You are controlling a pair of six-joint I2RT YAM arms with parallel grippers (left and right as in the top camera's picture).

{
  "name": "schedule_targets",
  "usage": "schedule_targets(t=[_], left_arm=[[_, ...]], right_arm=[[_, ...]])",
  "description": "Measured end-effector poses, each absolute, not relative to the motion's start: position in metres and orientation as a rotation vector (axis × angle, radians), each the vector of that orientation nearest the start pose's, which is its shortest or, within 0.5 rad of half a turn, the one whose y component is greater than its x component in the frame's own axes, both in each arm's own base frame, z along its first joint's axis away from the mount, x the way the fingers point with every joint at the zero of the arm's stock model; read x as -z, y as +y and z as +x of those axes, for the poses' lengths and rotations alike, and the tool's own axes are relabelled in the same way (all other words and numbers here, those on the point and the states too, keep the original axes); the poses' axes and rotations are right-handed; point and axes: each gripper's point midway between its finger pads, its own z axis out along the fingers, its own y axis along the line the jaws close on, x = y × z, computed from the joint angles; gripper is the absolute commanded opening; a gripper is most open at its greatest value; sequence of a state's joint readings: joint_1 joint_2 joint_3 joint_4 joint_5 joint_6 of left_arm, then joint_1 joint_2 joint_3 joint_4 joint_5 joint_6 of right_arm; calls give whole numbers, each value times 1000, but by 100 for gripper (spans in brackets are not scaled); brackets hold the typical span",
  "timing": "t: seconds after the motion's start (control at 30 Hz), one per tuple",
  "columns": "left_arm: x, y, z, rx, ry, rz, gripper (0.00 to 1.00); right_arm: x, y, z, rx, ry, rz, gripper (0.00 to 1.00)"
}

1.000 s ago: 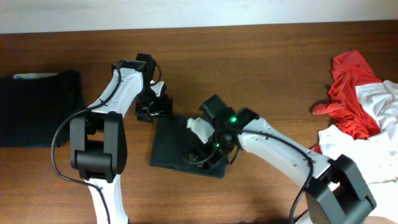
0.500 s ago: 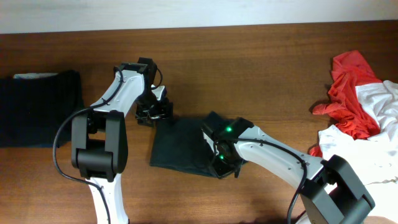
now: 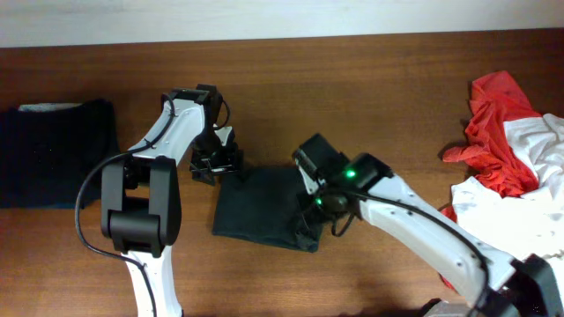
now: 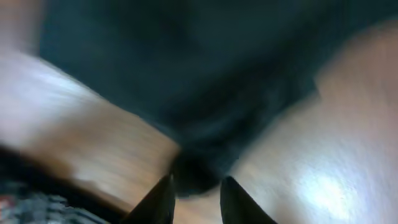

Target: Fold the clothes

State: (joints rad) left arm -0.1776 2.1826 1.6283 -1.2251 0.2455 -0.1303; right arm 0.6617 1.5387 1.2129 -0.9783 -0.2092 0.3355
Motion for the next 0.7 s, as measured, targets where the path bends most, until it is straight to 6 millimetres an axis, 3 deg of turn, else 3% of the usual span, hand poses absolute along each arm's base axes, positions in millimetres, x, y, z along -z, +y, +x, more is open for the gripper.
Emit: schedule_targets(t=[0.03,0.1,0.23,0.3,0.4,0.5,0.6,0.7], left_arm=[[-16,-105,349,355,3365,36,73],[-16,-105,349,354,3362,37,73],[-16,-105,350,350,3357,38,73],[-16,-105,350,350,3357,38,73],[-16,-104,350,349,3359,38,74],[-17,-104,345,346,3381,34,73],[-20,-102,333,338,3432,24,73],[-26,-93,312,270,3527,18,69]], right_arm=[[-129,237,238,-523,2892,-558,28],[-120,242,233,-562,2925,-596,28],[-65,236,215,-508,3124,-622,28],[-40,217,193,-403,3275,-617,28],[-35,189,182,-175,3362,-564,30],[-33,158,191,114,3344,-458,31],[-33,141,204,200,3324,-348,30],[-37,110,218,259,3330,-151,29]])
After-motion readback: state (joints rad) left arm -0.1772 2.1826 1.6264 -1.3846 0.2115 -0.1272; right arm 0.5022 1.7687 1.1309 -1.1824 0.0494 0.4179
